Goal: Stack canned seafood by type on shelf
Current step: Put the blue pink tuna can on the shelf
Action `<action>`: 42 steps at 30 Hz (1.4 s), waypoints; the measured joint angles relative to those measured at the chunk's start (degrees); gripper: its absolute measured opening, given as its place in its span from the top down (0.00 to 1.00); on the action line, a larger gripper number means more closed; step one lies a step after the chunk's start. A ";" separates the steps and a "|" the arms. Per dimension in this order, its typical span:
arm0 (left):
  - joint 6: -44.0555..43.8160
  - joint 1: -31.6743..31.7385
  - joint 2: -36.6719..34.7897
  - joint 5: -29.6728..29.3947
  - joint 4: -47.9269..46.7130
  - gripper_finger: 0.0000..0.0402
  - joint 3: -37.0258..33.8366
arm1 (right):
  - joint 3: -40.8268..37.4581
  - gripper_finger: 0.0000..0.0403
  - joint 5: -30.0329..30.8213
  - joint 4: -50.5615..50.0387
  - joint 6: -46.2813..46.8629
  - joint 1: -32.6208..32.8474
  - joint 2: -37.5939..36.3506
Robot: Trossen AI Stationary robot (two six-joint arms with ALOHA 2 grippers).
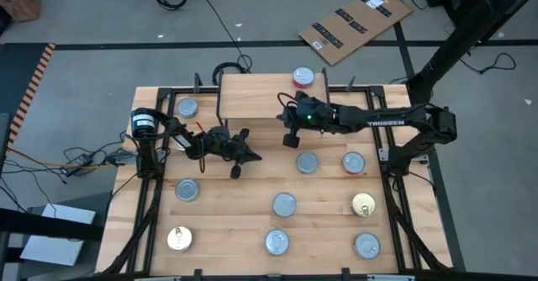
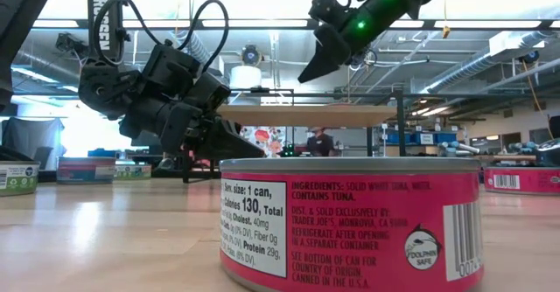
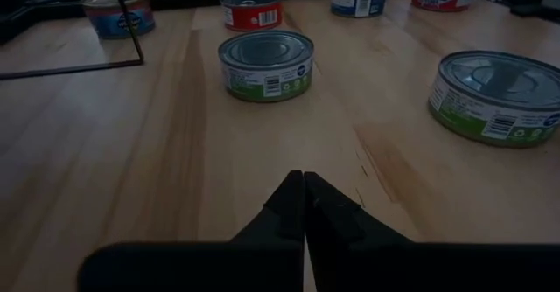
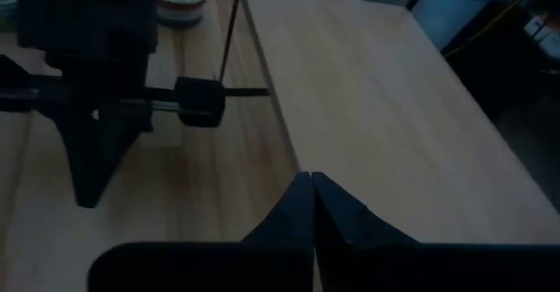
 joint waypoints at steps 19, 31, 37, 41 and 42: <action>-3.35 0.00 0.00 0.24 -0.03 0.99 0.02 | -0.30 0.98 -5.00 -0.08 8.58 3.46 0.48; -4.51 0.00 -1.56 0.20 -0.18 0.99 0.02 | -2.09 0.99 -5.07 2.17 4.99 7.47 0.48; -3.44 0.00 -2.74 0.10 -0.20 0.99 0.02 | -4.35 0.99 -7.86 7.66 5.45 7.16 0.48; -3.44 -0.10 -2.82 0.02 -0.36 0.99 0.02 | -7.94 0.99 -7.95 11.02 6.44 7.08 0.48; -3.43 -0.23 -2.82 0.00 -0.42 0.99 0.02 | -8.77 0.99 -7.98 11.58 7.02 7.08 0.48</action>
